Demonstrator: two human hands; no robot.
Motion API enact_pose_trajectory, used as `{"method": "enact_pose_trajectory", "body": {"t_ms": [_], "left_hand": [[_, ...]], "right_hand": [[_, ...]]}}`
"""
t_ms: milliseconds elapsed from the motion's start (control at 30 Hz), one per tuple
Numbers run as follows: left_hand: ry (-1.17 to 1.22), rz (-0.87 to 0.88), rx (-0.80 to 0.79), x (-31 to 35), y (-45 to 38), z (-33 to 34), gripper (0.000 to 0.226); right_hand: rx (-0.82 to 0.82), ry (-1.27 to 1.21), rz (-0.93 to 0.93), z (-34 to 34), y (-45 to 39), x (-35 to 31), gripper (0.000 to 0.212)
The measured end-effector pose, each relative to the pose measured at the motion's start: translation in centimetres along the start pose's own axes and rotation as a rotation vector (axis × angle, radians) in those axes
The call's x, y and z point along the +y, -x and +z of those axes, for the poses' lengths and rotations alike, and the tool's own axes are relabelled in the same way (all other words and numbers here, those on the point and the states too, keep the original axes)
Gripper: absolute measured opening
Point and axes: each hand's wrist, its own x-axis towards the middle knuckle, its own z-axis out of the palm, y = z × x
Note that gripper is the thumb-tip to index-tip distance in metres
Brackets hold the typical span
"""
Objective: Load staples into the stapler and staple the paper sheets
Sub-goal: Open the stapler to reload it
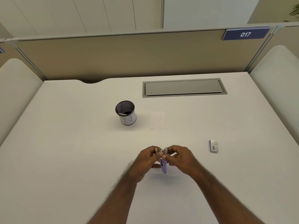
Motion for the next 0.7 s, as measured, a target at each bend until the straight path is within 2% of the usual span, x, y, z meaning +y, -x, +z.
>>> {"method": "enact_pose_trajectory", "body": {"t_ms": [333, 533, 600, 700], "left_hand": [[0.038, 0.036, -0.082, -0.1, 0.6, 0.2, 0.012], [0.056, 0.054, -0.074, -0.4, 0.1, 0.2, 0.014], [0.099, 0.06, -0.047, -0.4, 0.0, 0.0, 0.015], [0.242, 0.058, 0.077, -0.4, -0.3, -0.9, 0.019]], "right_hand": [[0.053, 0.116, 0.017, -0.2, 0.6, -1.1, 0.03], [0.133, 0.096, -0.011, 0.5, 1.1, -1.4, 0.022], [0.164, 0.058, -0.008, 0.5, 1.1, -1.5, 0.021], [0.231, -0.042, -0.018, 0.3, 1.1, -1.7, 0.019]]}}
